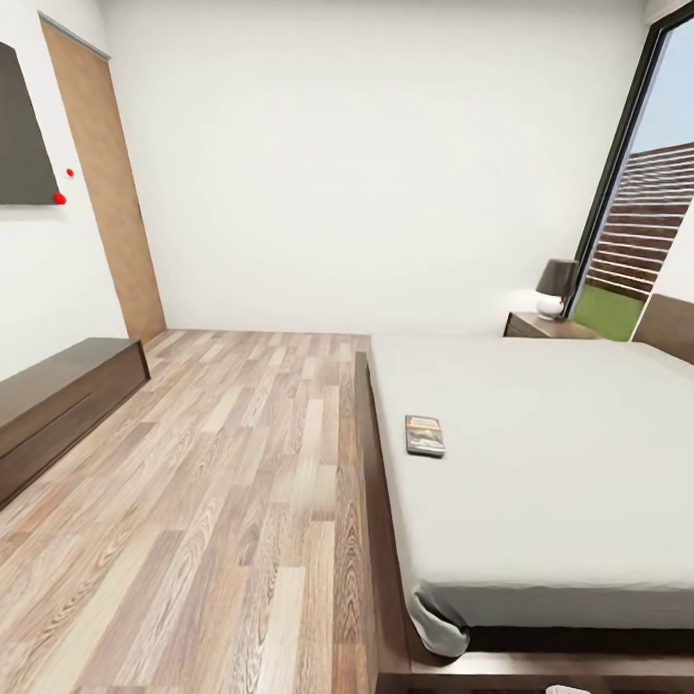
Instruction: In the bedroom, move the book from the bed onto either nightstand, and place the two sandals side by side next to the bed.
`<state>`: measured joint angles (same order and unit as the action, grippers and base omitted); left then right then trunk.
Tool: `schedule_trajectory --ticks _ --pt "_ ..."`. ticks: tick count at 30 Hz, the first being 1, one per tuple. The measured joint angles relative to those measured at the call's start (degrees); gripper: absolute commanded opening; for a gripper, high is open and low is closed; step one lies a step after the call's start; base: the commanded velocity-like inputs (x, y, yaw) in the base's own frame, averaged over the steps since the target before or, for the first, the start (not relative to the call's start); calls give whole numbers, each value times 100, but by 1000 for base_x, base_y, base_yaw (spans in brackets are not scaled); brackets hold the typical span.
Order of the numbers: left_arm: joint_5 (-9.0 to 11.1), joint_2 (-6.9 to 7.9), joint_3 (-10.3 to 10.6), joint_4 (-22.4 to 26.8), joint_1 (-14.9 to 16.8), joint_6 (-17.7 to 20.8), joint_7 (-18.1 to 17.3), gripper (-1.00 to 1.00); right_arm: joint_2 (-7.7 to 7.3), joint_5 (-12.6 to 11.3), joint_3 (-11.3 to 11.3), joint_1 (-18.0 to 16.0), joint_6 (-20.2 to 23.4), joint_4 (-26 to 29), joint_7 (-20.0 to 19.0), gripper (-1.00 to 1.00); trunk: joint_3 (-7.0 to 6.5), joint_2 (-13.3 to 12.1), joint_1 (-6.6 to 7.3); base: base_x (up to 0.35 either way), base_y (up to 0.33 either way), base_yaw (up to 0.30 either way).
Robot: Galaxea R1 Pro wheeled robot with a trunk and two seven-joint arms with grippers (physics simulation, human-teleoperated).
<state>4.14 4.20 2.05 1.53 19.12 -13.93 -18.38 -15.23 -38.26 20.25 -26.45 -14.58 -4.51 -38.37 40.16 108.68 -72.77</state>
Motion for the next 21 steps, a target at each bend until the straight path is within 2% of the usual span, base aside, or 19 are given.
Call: schedule_trajectory --ticks 12,21 --pt "0 0 1 0 0 0 0 100 0 1 1 0 0 0 -6 100 -1 -1 1 0 0 12" --pt "0 -1 1 -4 -1 -3 0 100 1 1 1 -1 1 -1 -6 100 0 -1 1 0 0 237"
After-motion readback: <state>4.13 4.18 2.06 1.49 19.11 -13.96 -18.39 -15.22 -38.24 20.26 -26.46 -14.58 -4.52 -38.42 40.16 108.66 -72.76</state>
